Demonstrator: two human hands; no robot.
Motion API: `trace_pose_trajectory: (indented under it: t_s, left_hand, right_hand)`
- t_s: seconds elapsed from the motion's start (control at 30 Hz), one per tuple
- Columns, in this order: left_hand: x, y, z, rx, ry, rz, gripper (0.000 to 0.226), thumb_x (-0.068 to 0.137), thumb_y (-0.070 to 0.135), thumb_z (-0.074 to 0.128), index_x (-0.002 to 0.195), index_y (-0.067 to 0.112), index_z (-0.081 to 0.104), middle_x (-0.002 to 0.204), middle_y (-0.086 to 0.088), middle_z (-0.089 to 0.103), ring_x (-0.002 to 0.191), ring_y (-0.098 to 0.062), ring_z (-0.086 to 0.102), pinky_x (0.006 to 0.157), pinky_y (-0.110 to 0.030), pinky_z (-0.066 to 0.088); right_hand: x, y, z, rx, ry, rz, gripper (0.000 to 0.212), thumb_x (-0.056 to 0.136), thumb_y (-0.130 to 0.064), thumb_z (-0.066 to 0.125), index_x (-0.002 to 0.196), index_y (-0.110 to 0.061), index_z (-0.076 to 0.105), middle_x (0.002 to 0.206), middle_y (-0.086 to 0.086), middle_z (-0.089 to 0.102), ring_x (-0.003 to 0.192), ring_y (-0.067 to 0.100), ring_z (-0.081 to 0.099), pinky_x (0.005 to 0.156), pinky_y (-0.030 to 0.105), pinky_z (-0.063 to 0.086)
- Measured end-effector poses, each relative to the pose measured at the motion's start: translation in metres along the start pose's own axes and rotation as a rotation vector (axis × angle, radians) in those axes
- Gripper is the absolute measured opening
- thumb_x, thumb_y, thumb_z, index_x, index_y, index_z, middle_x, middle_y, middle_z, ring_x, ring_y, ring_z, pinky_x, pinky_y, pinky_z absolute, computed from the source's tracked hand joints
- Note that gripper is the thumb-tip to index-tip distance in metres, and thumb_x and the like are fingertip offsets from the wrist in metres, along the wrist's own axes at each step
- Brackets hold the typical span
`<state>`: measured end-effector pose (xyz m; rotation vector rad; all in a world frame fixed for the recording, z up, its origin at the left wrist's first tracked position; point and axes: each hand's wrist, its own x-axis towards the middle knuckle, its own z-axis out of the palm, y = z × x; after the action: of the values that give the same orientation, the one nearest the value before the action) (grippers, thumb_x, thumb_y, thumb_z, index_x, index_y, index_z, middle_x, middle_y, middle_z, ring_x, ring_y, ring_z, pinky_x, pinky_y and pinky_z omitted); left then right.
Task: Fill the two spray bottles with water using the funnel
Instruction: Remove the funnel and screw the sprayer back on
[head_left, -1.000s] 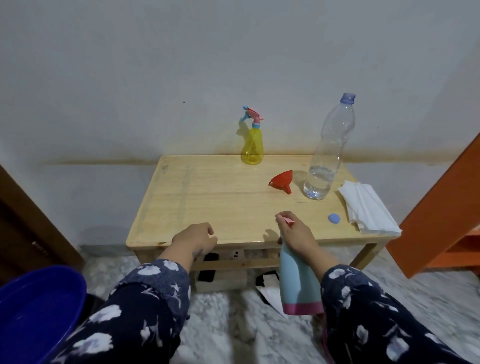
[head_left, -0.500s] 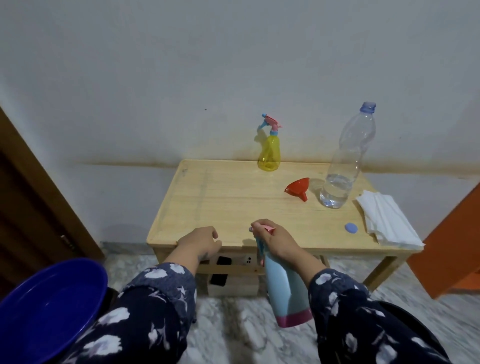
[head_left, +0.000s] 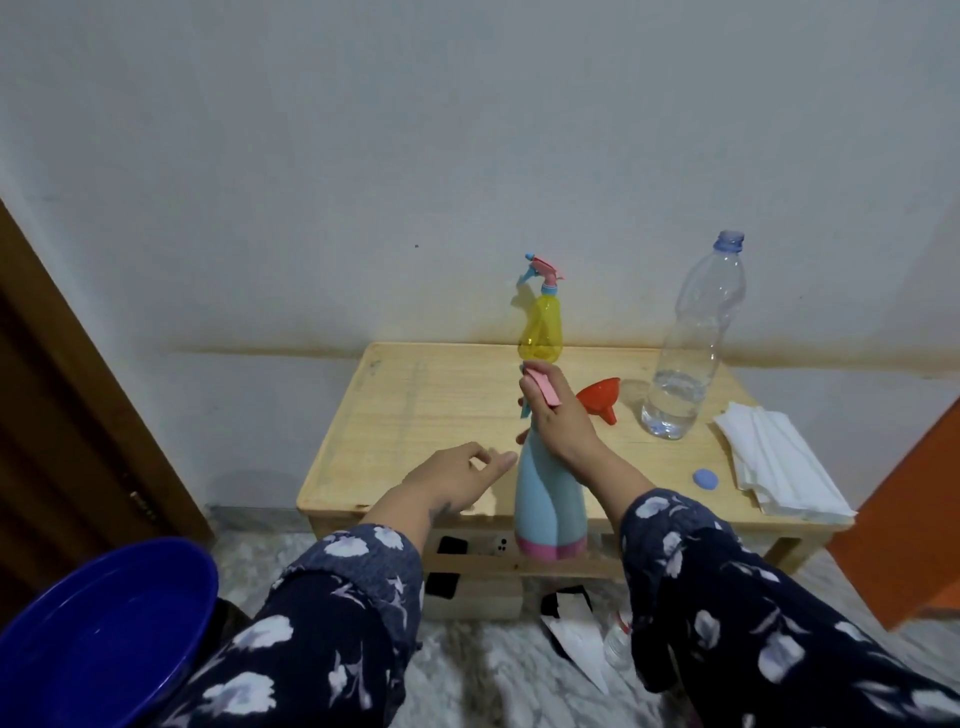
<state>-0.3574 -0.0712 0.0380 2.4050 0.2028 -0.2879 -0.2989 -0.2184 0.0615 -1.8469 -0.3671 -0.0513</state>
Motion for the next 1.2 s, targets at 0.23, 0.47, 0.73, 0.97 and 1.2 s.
trace_pose_trajectory:
  t_s: [0.23, 0.47, 0.73, 0.97, 1.2]
  left_hand:
    - [0.012, 0.029, 0.012, -0.356, 0.056, 0.123, 0.085, 0.065, 0.045, 0.084, 0.135, 0.027, 0.038, 0.118, 0.005, 0.057, 0.104, -0.017, 0.058, 0.087, -0.036, 0.055]
    - [0.056, 0.028, -0.005, -0.195, 0.354, 0.013, 0.08, 0.063, 0.054, 0.081, 0.124, 0.025, 0.04, 0.108, 0.006, 0.06, 0.097, -0.02, 0.062, 0.076, -0.033, 0.05]
    - [0.157, 0.01, -0.022, -0.239, 0.334, 0.037, 0.076, 0.065, 0.052, 0.079, 0.125, 0.027, 0.041, 0.112, 0.002, 0.06, 0.094, -0.023, 0.063, 0.075, -0.038, 0.053]
    - [0.265, -0.011, -0.047, -0.382, 0.304, 0.049, 0.07, 0.078, 0.028, 0.074, 0.136, 0.023, 0.036, 0.125, -0.002, 0.056, 0.103, -0.025, 0.061, 0.082, -0.044, 0.054]
    - [0.35, -0.042, -0.06, -0.415, 0.346, 0.002, 0.07, 0.074, 0.031, 0.073, 0.133, 0.028, 0.035, 0.124, -0.001, 0.058, 0.103, -0.023, 0.062, 0.082, -0.047, 0.055]
  right_hand:
    - [0.039, -0.04, -0.004, 0.093, 0.038, -0.098, 0.043, 0.097, -0.045, 0.045, 0.137, -0.032, 0.039, 0.118, -0.007, 0.052, 0.101, 0.014, 0.058, 0.087, 0.042, 0.055]
    - [0.075, -0.013, 0.011, -0.262, -0.088, 0.248, 0.105, 0.047, -0.077, 0.068, 0.132, -0.021, 0.04, 0.125, 0.006, 0.054, 0.115, 0.027, 0.055, 0.097, 0.044, 0.047]
    - [0.151, 0.022, 0.024, -0.23, -0.034, 0.25, 0.075, 0.064, -0.037, 0.085, 0.127, -0.015, 0.053, 0.114, 0.005, 0.065, 0.101, 0.022, 0.063, 0.087, 0.043, 0.054]
    - [0.249, 0.053, 0.047, -0.261, -0.017, 0.191, 0.068, 0.064, -0.025, 0.086, 0.124, -0.016, 0.056, 0.115, 0.0, 0.065, 0.102, 0.018, 0.062, 0.088, 0.037, 0.051]
    - [0.322, 0.093, 0.085, -0.234, 0.008, 0.178, 0.067, 0.063, -0.02, 0.087, 0.122, -0.018, 0.056, 0.118, -0.001, 0.064, 0.102, 0.018, 0.062, 0.089, 0.036, 0.051]
